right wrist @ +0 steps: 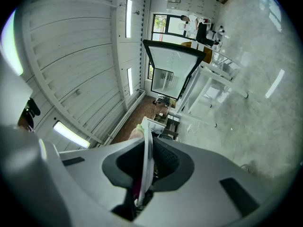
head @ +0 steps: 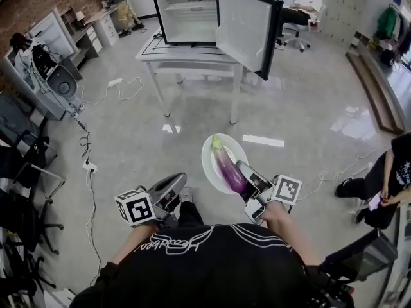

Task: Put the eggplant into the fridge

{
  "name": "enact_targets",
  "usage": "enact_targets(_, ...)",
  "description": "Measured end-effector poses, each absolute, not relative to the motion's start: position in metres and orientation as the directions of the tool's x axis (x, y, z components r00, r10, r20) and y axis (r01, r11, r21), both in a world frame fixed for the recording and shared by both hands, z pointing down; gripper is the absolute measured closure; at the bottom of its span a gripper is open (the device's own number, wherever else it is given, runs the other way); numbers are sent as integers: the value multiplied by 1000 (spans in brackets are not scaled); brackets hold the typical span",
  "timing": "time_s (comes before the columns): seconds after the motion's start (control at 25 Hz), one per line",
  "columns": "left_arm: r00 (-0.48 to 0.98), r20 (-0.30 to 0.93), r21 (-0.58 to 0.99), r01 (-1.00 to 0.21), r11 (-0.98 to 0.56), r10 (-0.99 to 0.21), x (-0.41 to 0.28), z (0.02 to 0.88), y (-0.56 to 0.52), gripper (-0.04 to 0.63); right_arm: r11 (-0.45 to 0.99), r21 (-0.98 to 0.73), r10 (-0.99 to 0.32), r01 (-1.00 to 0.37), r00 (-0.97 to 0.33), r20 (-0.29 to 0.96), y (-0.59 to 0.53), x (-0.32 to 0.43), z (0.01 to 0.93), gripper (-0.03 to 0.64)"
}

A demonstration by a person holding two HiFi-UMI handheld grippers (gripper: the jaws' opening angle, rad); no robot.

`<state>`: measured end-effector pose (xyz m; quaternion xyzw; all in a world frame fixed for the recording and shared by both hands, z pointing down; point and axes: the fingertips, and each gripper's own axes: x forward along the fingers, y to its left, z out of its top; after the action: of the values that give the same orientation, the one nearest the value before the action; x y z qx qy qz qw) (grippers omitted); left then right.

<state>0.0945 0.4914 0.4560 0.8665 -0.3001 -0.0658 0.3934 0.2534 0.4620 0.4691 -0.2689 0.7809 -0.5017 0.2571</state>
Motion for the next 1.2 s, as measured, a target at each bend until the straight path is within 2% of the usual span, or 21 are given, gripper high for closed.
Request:
enact_targets(0.72,820,161,775,-449,-445,-549,73,470,373,588,252,-959,-691,-128,-718,-85,355,232,496,580)
enact_targets(1.2,846,151,801,-408,-438,-511,22,472,222,588,199,-964,-732,-178,-681,-26,223,184,495,580)
